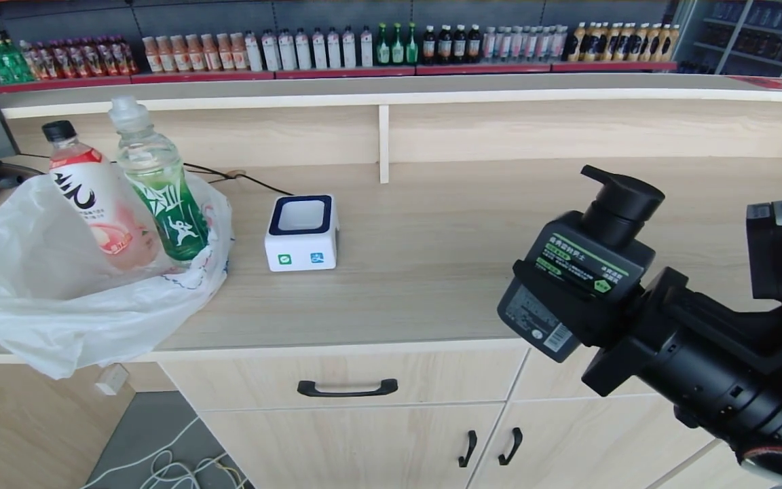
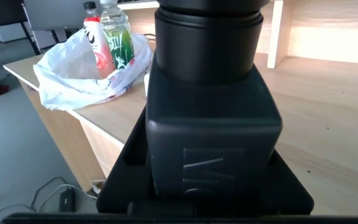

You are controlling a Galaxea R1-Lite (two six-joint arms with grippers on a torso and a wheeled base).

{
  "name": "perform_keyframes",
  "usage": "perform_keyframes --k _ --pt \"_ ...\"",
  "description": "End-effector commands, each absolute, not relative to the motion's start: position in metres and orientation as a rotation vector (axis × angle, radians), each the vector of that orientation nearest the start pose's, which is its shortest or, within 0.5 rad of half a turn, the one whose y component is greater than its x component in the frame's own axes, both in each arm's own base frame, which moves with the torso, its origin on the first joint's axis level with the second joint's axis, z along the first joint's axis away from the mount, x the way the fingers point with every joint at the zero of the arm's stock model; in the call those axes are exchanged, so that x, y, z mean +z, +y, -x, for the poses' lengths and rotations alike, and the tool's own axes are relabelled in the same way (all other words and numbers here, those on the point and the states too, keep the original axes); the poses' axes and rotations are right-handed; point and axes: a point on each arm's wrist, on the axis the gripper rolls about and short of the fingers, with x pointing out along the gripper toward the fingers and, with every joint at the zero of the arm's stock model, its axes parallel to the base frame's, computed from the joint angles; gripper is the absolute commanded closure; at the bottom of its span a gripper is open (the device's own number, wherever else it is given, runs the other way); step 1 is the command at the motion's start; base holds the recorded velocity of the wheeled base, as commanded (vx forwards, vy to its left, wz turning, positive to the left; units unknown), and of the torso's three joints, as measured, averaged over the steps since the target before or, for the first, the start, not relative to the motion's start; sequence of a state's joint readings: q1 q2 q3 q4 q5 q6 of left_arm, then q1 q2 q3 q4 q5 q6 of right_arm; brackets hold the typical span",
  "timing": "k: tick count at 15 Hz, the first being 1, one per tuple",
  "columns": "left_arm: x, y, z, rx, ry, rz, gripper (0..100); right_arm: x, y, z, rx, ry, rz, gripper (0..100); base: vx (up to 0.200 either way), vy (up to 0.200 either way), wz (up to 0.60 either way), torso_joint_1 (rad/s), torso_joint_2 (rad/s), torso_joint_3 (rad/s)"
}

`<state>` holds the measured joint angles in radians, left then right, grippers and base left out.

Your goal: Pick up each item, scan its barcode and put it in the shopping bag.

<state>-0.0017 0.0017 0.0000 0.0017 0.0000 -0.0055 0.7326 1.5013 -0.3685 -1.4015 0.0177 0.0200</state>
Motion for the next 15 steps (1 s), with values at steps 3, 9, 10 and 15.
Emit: perform_keyframes --k 3,9,10,15 --pt "0.075 0.000 0.023 -0.002 0.003 0.008 0 0.201 0.143 -0.163 0.738 -0.251 -0.126 100 0.000 0.200 0.00 0.001 0.00 0.001" --pt "0.075 0.000 0.023 -0.002 0.005 0.008 0 0.201 0.139 -0.159 0.725 -0.262 -0.101 100 0.000 0.200 0.00 0.001 0.00 0.003" --pt "0.075 0.000 0.023 -0.002 0.005 0.008 0 0.202 0.140 -0.160 0.724 -0.268 -0.097 100 0.000 0.200 0.00 0.002 0.00 0.012" --pt "0.076 0.000 0.023 -0.002 0.002 0.008 0 0.214 0.165 -0.190 0.718 -0.325 -0.058 100 0.000 0.200 0.00 0.002 0.00 0.003"
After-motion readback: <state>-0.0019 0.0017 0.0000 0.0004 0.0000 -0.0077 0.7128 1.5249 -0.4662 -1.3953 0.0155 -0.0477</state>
